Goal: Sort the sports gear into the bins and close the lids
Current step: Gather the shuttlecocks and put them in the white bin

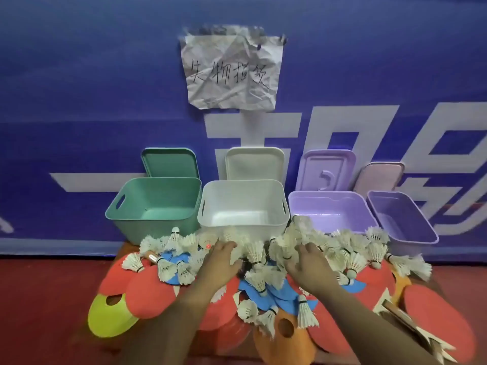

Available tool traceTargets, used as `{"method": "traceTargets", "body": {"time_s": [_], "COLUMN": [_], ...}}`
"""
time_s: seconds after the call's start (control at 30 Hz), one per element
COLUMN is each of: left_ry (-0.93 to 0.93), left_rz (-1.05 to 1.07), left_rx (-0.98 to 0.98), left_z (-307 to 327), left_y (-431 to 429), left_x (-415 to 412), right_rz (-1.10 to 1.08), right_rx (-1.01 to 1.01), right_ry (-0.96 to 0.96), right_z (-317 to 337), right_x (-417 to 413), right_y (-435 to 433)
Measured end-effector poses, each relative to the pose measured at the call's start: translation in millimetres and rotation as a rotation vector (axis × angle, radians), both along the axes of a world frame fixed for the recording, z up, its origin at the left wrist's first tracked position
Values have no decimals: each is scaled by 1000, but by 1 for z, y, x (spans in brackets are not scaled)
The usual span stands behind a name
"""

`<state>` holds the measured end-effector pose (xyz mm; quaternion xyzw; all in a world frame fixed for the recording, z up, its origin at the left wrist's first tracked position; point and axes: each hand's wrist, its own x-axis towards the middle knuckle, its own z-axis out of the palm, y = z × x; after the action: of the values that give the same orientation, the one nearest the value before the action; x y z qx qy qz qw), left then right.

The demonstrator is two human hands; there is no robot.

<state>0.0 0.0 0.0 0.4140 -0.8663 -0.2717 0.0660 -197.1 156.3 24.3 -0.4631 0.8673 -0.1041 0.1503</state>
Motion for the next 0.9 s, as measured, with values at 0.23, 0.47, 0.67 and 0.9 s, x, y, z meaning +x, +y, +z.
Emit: {"method": "traceTargets", "body": {"time_s": [0.23, 0.47, 0.67, 0.9], "left_ry": [-40, 37, 171, 287], "left_rz": [20, 108, 118, 108], "left_rx": [90, 75, 154, 244], "left_z": [-44, -72, -64, -43], "left_y": [-13, -15, -2, 11], "left_x": [-55, -85, -88, -89], "right_rz": [1, 72, 42, -42], "right_rx": [-94, -57, -173, -338], "right_ry": [-12, 64, -71, -319], "right_z": [-30, -55, -54, -28], "right_x": [-24, -42, -46, -63], "right_y": [-30, -50, -43, -18]}}
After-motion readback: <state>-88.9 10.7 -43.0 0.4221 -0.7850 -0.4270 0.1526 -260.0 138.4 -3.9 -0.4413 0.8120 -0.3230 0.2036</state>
